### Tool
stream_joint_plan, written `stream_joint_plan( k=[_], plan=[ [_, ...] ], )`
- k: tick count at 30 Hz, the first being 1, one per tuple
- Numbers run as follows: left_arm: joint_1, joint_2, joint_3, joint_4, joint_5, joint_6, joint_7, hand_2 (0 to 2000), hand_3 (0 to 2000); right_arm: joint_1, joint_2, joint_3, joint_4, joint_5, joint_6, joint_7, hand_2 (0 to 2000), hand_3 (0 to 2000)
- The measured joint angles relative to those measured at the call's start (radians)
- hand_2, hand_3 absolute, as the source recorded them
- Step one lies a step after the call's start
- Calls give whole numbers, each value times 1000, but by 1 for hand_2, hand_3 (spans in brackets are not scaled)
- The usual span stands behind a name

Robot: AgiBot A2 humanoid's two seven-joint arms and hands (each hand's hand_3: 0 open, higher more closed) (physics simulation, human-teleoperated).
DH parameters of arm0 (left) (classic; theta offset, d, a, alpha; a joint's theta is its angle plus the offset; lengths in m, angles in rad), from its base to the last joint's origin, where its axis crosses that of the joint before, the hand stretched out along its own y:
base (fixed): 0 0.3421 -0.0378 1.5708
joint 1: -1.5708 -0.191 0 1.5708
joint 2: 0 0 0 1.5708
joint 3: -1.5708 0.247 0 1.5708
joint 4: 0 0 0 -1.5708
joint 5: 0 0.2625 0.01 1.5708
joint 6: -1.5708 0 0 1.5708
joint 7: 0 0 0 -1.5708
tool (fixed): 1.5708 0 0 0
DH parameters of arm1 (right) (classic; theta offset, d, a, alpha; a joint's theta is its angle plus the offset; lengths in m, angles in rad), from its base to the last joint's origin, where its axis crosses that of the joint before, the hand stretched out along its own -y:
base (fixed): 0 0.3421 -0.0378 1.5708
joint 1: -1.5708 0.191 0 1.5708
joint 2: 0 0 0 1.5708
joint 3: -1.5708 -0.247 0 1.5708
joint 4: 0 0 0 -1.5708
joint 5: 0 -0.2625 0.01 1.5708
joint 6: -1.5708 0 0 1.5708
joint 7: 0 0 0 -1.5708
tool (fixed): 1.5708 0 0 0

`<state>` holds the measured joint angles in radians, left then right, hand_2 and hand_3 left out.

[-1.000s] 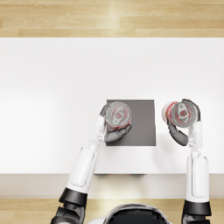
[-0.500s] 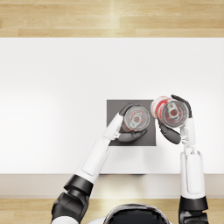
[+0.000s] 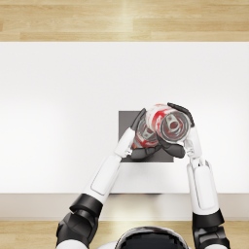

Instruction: Pick up the red can on the left and place it in the middle, then pick up the red can on the right and place it on top of the can in the middle

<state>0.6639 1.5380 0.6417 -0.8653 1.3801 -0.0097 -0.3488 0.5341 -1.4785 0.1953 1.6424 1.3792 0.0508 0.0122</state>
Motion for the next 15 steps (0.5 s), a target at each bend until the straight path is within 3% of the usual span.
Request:
stream_joint_plan(
  k=[3, 5, 7, 8, 10, 15],
  plan=[
    [-49, -26, -32, -128, 0, 7, 10, 0, 0, 23, -14, 18, -20, 0, 1, -1, 2000, 1520],
    [-99, -56, -61, -262, 0, 9, 148, 0, 0, 39, -23, 26, -31, 0, 3, -1, 2000, 1520],
    [-149, -86, -100, -391, 0, 10, 245, 0, 0, 47, -30, 31, -38, 0, 5, -114, 2000, 1520],
    [-175, -101, -128, -453, 0, 10, 275, 0, 0, 50, -33, 33, -43, 0, 2, -181, 2000, 1520],
    [-226, -127, -193, -563, 0, 10, 311, 0, 0, 54, -38, 40, -49, 0, 7, -264, 2000, 1520],
    [-337, -170, -387, -764, -1, 10, 342, 0, 0, 65, -50, 62, -78, 0, 12, -335, 2000, 1520]
  ],
)
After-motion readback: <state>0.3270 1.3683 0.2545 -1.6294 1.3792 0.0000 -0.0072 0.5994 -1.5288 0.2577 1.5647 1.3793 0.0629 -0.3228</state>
